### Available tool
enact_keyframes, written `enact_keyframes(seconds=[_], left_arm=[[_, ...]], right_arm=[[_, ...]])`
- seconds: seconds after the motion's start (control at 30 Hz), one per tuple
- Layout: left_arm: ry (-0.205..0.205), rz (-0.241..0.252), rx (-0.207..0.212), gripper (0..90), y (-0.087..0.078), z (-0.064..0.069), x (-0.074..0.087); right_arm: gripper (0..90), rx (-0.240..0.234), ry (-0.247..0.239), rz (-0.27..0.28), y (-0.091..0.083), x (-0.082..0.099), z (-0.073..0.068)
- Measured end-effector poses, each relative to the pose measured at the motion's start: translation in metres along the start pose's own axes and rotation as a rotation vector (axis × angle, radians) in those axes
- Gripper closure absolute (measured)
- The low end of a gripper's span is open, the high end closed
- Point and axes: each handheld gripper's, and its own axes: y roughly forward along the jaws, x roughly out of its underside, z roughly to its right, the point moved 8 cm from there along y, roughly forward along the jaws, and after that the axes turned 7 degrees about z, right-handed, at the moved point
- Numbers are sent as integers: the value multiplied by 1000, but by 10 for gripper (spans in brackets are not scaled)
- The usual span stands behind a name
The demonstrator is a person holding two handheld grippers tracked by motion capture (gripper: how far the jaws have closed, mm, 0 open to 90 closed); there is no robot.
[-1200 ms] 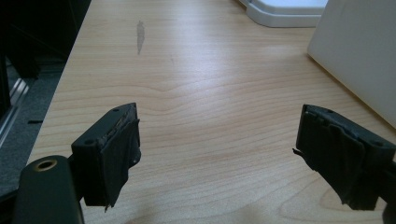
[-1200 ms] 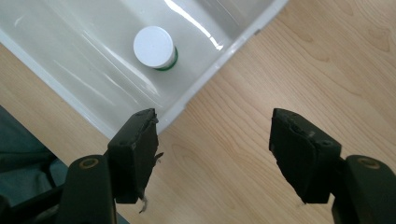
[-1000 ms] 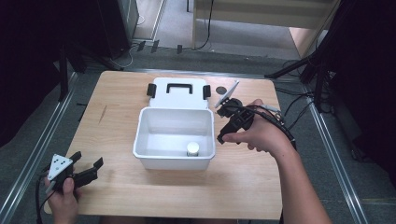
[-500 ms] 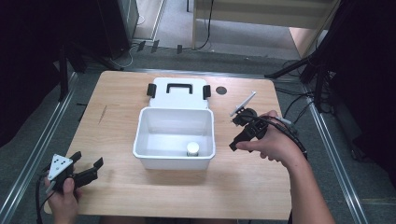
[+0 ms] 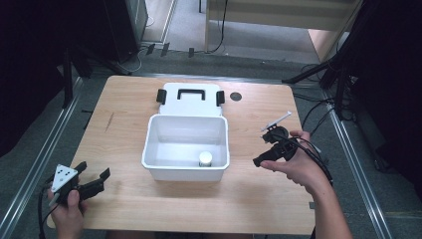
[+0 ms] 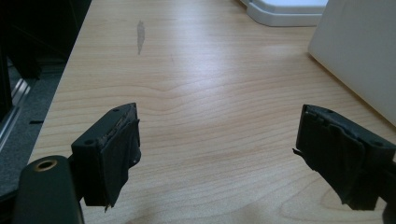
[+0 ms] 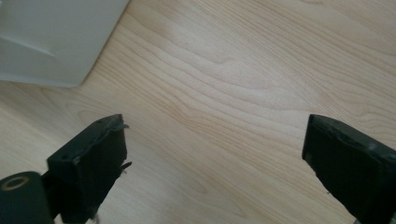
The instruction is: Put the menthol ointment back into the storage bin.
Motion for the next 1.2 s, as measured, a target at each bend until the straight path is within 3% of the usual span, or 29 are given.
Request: enact_keyframes(seconds=[0.13, 0.3, 0.57, 0.83, 1.2], left_arm=[[1, 0, -1, 148, 0, 0, 0], [1, -1, -3, 148, 0, 0, 0], [2, -2, -5, 148, 0, 0, 0], [2, -2, -6, 148, 0, 0, 0], [3, -1, -7, 148, 0, 0, 0]], right_arm=[[31, 5, 26, 21, 3, 8, 6], [18, 17, 72, 95, 11, 24, 18], [17, 39, 111, 162, 18, 42, 31], [17, 69, 153, 291, 25, 63, 47], [18, 86, 210, 403, 36, 89, 67]])
